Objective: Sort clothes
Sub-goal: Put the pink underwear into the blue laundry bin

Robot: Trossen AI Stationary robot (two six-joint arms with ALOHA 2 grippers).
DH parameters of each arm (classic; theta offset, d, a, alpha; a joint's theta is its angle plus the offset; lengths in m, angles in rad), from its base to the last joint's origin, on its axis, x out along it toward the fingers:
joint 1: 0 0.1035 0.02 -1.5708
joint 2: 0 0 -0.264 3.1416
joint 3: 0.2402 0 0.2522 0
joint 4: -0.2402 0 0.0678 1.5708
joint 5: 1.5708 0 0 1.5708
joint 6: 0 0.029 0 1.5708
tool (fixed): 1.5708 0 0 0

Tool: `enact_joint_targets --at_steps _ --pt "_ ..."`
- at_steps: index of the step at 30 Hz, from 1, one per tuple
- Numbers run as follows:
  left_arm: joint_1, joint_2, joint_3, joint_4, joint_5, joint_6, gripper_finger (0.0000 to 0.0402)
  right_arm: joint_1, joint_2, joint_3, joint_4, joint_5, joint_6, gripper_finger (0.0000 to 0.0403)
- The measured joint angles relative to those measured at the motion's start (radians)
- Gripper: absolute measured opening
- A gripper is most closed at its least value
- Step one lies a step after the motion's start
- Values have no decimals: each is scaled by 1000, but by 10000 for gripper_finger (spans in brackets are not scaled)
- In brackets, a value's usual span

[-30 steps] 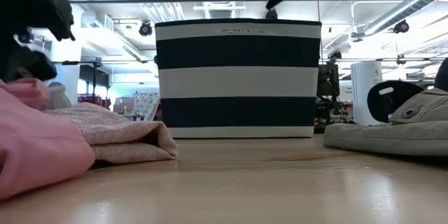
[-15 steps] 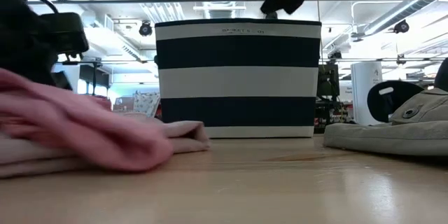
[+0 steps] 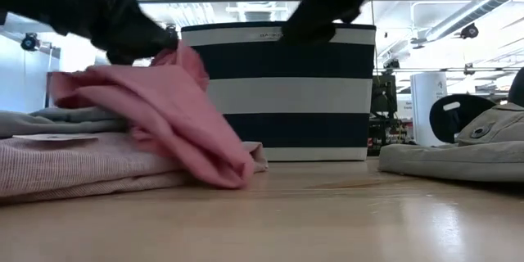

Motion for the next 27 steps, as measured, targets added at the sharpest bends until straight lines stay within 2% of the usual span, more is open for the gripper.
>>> enact_joint_targets --at_steps 3,10,18,23,27 --pt "0 0 0 68 -4 57 77 18 73 33 70 -1 0 223" --pt "-1 0 1 56 9 55 77 28 241 161 135 6 -1 266" --pt "-5 0 1 75 16 70 77 -5 326 235 196 160 4 298" --pt "-8 0 1 105 36 72 77 -35 347 232 289 156 35 291" --pt "-10 0 1 130 37 100 77 -41 381 233 333 75 46 247"
